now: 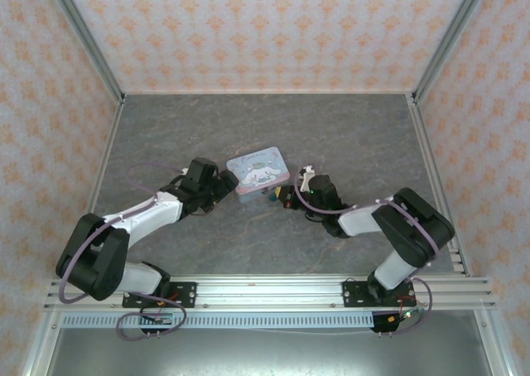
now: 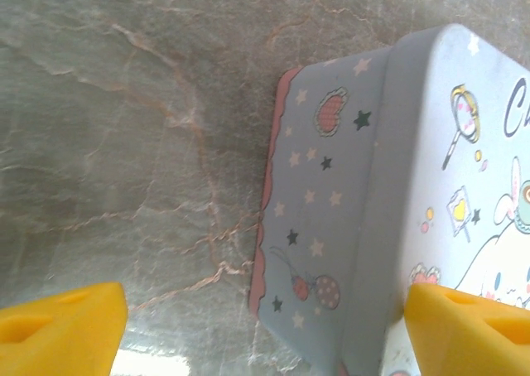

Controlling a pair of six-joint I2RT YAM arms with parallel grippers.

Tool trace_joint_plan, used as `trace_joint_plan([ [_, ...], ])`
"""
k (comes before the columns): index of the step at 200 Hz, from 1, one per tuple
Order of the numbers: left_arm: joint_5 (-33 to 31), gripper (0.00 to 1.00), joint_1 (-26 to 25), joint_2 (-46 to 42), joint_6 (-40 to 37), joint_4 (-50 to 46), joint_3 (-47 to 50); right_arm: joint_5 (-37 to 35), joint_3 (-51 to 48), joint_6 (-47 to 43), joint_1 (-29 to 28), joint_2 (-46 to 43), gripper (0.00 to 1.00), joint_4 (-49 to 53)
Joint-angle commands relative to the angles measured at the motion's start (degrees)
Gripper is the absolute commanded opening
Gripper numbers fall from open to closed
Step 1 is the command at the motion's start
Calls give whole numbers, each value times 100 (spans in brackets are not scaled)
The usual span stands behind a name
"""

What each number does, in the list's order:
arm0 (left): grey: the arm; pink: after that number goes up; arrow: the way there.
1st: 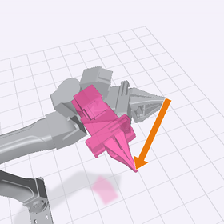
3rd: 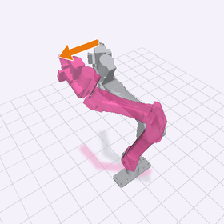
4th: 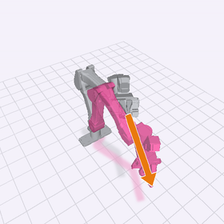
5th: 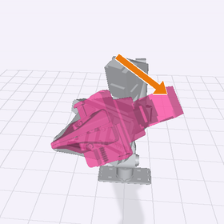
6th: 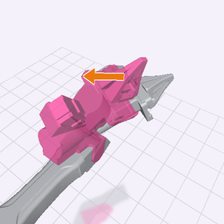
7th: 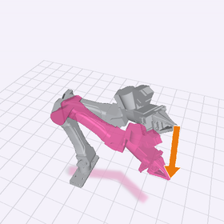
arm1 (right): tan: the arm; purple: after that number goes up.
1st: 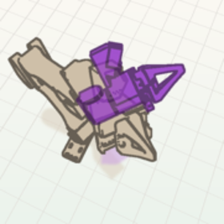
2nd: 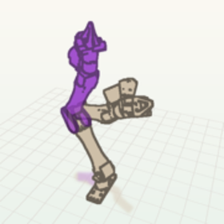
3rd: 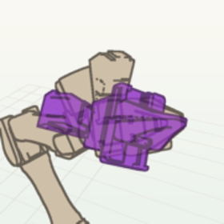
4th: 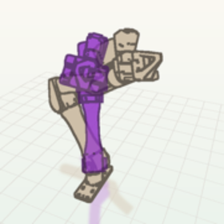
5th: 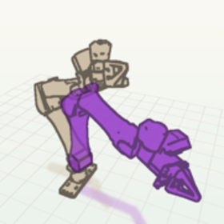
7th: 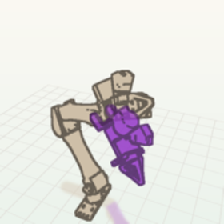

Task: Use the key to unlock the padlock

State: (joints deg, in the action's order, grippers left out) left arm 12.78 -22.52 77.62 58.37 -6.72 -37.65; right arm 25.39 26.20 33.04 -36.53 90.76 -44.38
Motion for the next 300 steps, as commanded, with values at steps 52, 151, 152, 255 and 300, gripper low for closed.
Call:
trace_joint_plan([
  [52, -1167, 100, 14, -1192, -624, -1651, -573, -94, 40, -913, 26, -2041, 0, 2897],
  [151, -1831, 100, 22, -1870, -915, -2071, -682, 933, 538, -1290, 32, -3104, 0, 6519],
  [152, -1827, 100, 21, -1868, -911, -2070, -682, 937, 532, -1286, 32, -3093, 0, 6520],
  [255, -1662, 100, 26, -1802, -788, -1995, -586, 898, 665, -773, 29, -1252, 1, 5343],
  [300, -1629, 100, 29, -1795, -751, -1967, -529, 715, 753, -789, 27, -1096, 5, 5288],
])
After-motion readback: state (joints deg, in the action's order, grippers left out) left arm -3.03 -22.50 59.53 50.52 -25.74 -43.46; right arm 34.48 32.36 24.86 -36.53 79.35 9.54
